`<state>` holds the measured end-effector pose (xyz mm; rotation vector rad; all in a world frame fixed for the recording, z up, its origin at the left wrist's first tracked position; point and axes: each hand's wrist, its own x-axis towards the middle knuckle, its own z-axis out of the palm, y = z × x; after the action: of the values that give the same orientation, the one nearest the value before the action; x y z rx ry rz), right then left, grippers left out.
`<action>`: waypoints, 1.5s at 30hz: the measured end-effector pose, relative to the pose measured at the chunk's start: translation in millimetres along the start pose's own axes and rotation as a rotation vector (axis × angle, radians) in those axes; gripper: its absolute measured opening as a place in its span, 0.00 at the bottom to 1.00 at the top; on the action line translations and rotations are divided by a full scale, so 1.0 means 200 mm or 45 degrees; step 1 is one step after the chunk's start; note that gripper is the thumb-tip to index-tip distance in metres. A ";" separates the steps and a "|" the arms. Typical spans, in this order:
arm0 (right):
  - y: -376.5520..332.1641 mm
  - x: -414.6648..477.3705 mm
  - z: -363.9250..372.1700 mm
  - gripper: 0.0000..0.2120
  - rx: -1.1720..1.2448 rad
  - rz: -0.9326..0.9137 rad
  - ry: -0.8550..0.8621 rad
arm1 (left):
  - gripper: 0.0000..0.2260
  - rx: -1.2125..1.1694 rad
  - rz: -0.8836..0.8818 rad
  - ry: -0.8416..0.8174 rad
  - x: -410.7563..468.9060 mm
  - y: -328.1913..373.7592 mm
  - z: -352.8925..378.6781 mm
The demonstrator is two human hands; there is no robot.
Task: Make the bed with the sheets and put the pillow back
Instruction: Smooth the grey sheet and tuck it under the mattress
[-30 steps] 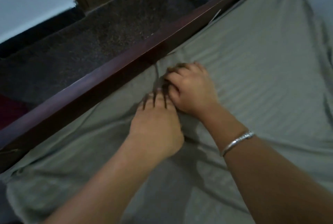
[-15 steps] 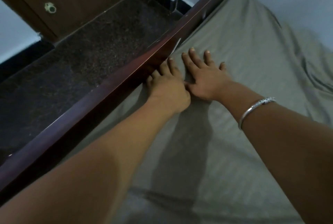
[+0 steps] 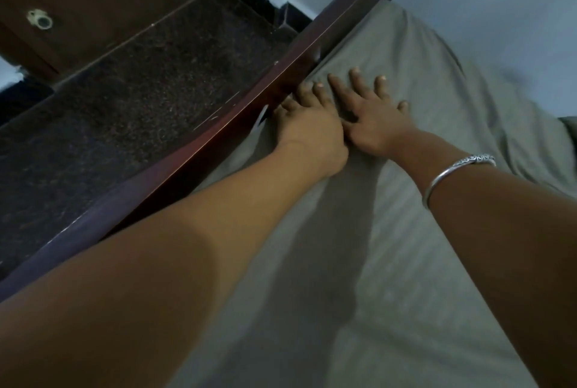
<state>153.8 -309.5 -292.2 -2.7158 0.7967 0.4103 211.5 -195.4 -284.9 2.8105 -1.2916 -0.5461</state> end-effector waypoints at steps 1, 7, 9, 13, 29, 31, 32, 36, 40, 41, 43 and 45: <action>0.04 0.01 -0.02 0.31 -0.031 -0.030 0.041 | 0.37 0.029 -0.035 -0.010 0.02 0.02 -0.02; 0.27 0.05 0.01 0.33 -0.054 0.289 0.099 | 0.16 0.242 0.153 0.047 0.17 0.21 -0.20; 0.29 0.10 0.00 0.37 -0.059 0.245 0.055 | 0.25 0.168 0.298 0.017 0.29 0.26 -0.19; 0.36 0.21 -0.07 0.34 0.012 0.111 0.041 | 0.34 0.023 0.341 -0.183 0.53 0.26 -0.17; 0.63 0.11 0.03 0.34 -0.156 0.046 0.427 | 0.34 0.262 0.319 0.219 0.73 0.34 -0.03; 0.70 0.08 0.04 0.35 -0.069 0.081 0.411 | 0.34 0.280 0.306 0.225 0.73 0.34 -0.02; 0.75 0.06 0.04 0.34 -0.037 0.182 0.414 | 0.33 0.296 0.284 0.214 0.72 0.35 -0.03; 0.89 0.00 -0.01 0.29 0.052 0.546 0.373 | 0.30 0.418 0.300 0.206 0.66 0.47 -0.07; 0.88 -0.18 0.08 0.32 -0.087 0.293 0.357 | 0.26 0.217 0.811 0.123 0.57 0.70 0.01; 0.91 -0.22 0.10 0.34 -0.075 0.272 0.351 | 0.27 0.184 0.872 0.070 0.55 0.74 0.04; 1.00 -0.26 0.09 0.33 -0.022 0.337 0.362 | 0.28 0.200 0.862 0.026 0.54 0.80 0.10; 1.08 -0.26 0.07 0.29 0.056 0.447 0.366 | 0.30 0.241 0.777 0.011 0.54 0.87 0.11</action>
<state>-10.4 -454.2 -327.8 -2.6271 1.3512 0.0676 142.0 -386.8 -314.6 2.3268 -2.1613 -0.3936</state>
